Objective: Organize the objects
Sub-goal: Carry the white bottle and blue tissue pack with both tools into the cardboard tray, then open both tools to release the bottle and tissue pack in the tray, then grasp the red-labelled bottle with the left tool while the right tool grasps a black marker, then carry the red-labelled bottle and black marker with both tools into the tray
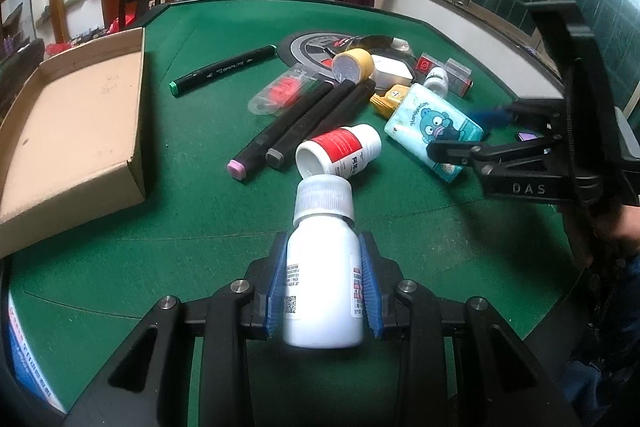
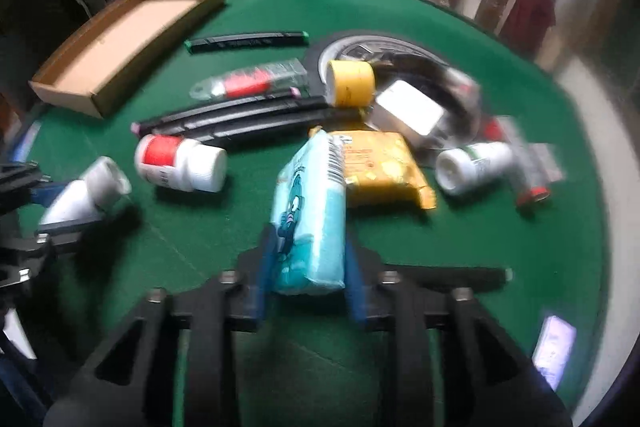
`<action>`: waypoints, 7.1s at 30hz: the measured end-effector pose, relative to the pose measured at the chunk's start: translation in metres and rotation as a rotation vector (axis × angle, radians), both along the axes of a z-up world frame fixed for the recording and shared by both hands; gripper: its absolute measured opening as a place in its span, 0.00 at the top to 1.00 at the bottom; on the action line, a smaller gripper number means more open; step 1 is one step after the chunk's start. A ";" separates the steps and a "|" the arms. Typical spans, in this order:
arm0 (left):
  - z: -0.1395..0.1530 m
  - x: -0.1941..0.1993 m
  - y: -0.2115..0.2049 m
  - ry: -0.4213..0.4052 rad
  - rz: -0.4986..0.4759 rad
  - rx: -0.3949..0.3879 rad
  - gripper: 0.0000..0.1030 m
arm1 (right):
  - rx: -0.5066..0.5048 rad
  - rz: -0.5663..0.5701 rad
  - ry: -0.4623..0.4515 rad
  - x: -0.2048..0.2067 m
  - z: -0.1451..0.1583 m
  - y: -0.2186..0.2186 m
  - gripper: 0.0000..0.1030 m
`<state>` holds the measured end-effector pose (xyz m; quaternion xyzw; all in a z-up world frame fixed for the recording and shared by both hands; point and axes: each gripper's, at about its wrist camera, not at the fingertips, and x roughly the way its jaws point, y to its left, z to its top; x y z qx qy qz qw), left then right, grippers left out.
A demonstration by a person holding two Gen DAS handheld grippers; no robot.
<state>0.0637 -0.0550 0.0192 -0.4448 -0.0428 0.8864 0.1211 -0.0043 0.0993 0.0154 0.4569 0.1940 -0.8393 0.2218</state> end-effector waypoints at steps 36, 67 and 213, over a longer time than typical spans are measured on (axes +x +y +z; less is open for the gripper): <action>0.067 -0.010 -0.165 0.126 0.284 0.103 0.71 | -0.406 0.160 -0.093 -0.023 0.068 -0.097 0.91; -0.006 -0.187 -0.223 -0.078 0.446 0.281 0.71 | -0.307 0.023 -0.192 -0.212 0.011 -0.288 0.91; 0.037 -0.043 -0.028 0.096 0.034 0.084 0.71 | -0.526 -0.123 -0.104 -0.015 0.041 0.042 0.88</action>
